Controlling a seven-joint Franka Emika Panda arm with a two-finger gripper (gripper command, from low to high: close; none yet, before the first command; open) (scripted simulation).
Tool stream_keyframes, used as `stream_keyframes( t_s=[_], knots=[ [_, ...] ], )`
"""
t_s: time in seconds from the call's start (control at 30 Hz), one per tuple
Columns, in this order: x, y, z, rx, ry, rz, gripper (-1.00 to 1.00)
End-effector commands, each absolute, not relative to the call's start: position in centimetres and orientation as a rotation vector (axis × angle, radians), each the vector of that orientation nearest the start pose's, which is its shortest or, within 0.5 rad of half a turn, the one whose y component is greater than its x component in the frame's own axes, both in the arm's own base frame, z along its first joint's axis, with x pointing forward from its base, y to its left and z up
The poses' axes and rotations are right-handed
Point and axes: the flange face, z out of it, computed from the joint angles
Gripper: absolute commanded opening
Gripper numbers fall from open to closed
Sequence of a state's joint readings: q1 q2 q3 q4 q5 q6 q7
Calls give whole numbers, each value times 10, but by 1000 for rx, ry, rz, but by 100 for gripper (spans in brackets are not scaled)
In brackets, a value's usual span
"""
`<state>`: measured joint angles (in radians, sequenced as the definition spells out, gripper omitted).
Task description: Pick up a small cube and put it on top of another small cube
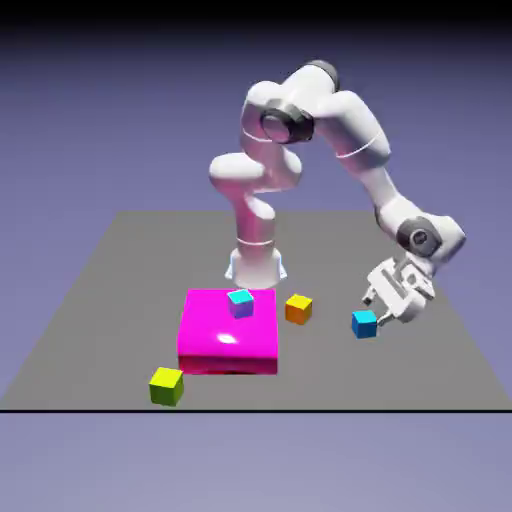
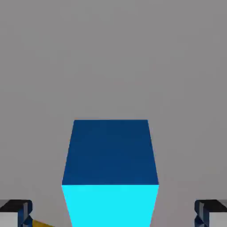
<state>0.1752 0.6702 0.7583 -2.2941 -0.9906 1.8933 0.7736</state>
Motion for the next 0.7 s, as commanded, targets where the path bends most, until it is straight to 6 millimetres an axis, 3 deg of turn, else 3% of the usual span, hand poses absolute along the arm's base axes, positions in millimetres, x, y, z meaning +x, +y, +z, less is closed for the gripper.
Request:
stream_keyframes(
  t_s=[0.0,0.03,0.13,0.43,0.67],
  knots=[
    [264,341,100,2182,1125,-276,-100],
    [264,341,100,2182,1125,-276,-100],
    [259,372,155,2182,1124,-276,-100],
    [275,267,182,2358,600,-518,-100],
    [276,193,209,2535,100,-646,-100]
  ],
)
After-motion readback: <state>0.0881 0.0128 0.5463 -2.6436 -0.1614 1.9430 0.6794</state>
